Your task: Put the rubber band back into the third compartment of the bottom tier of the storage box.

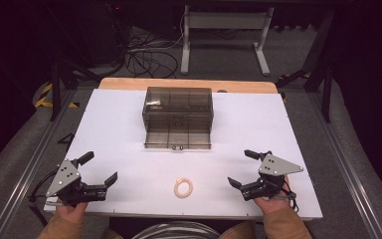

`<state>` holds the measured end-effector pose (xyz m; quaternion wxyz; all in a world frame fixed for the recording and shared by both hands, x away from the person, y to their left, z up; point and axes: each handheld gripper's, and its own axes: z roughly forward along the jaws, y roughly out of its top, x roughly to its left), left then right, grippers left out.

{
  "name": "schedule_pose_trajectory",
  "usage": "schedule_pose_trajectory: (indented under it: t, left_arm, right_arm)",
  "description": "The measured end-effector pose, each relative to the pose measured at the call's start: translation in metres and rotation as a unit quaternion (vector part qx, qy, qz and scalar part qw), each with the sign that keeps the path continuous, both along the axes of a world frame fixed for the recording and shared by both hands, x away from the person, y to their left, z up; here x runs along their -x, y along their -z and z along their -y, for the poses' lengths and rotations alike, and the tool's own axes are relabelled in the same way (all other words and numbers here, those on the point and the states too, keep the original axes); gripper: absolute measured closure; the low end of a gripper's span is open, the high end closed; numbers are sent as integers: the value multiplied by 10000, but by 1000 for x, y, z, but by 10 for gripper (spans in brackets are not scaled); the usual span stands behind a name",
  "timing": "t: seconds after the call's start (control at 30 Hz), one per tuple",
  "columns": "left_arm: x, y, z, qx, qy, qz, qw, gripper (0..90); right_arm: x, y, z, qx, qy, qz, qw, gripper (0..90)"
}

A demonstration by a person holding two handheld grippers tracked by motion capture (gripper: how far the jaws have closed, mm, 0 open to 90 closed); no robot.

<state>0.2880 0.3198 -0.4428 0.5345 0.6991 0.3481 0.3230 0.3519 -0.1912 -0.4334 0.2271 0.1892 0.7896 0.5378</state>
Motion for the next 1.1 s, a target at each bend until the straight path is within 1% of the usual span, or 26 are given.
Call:
schedule_pose_trajectory:
  t: [0.1, 0.17, 0.27, 0.33, 0.4, 0.47, 0.5, 0.63, 0.73, 0.8, 0.97, 1.07, 1.1]
  left_arm:
    - [0, 0, 3, -83, -84, 3, 9999, 3]
    - [-1, 0, 4, -113, -79, -15, 9999, 3]
    - [-1, 1, 5, -60, -35, -50, 10000, 3]
    - [-2, 1, 6, 60, 25, -95, 9999, 3]
    - [-4, 2, 7, 114, 53, -151, 9998, 4]
    - [-4, 2, 9, 79, 56, -182, 9998, 6]
    - [-3, 2, 9, 23, 84, -175, 9998, 6]
    - [-1, 2, 9, -68, 251, -177, 9995, 5]
    - [0, 1, 9, -184, 295, -138, 9993, 5]
    - [1, 1, 8, -221, 312, -135, 9992, 7]
    - [2, 1, 6, -135, 332, -135, 9993, 18]
    - [1, 2, 5, -125, 294, -155, 9994, 24]
    - [1, 2, 5, -152, 273, -164, 9994, 25]
  right_arm:
    - [0, 0, -2, 58, -19, -5, 10000, 9]
    - [0, 0, -3, 67, -19, -6, 10000, 10]
    - [0, 0, -3, 61, -61, -15, 10000, 16]
    - [0, 0, -5, 77, -93, -22, 9999, 20]
    - [0, 0, -6, 98, -107, -23, 9999, 20]
    - [0, 0, -6, 91, -113, -25, 9999, 20]
    - [1, -1, -7, 102, -125, -9, 9999, 20]
    - [0, -1, -8, 124, -145, -13, 9998, 20]
    - [1, 0, -9, 167, -149, -14, 9997, 20]
    - [1, -1, -10, 171, -172, -23, 9997, 20]
    - [0, -2, -14, 222, -220, -39, 9995, 20]
    - [-1, -3, -18, 281, -275, -60, 9992, 20]
    - [-1, -3, -20, 303, -284, -64, 9991, 20]
